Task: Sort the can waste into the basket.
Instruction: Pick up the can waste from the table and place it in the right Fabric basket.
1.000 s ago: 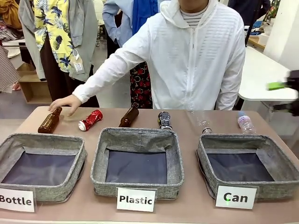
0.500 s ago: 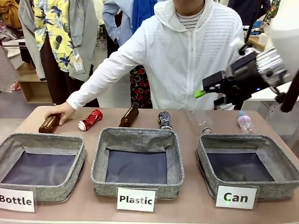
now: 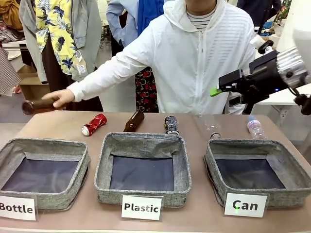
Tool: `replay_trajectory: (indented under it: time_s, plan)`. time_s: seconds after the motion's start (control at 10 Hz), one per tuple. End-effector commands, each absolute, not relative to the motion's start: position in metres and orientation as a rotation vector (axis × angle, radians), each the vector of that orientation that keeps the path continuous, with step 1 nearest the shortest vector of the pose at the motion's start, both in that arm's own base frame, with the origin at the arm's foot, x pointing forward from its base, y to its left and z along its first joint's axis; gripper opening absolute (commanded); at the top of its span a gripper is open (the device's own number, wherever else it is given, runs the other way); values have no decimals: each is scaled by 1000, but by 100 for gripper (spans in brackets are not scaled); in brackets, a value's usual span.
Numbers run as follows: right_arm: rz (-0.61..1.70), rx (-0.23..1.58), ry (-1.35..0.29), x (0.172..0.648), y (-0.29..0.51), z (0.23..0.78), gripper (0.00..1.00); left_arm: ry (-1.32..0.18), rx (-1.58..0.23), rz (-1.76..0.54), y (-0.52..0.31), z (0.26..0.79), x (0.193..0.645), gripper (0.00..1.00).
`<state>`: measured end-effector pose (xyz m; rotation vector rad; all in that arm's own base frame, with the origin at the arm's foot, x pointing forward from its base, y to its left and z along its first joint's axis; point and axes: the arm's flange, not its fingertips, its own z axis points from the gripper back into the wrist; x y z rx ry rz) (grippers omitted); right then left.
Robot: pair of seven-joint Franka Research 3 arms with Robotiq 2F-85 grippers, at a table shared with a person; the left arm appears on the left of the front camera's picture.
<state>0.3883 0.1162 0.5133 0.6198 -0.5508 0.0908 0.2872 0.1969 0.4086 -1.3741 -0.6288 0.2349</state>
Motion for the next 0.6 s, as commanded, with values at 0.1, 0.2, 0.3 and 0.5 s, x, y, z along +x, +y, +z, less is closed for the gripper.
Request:
replay_trajectory:
  time_s: [0.1,0.2,0.3,0.5]
  plan:
    - [42,473,-556,442,166,488,100,-611,-1478,202,211,440,260,100]
    - [37,450,-532,455,177,478,100,-629,-1544,173,235,464,228,100]
    - [46,437,-509,462,186,469,100,-560,-1630,123,262,477,202,100]
    - [49,452,-460,472,192,460,100,-596,-1724,93,326,487,147,100]
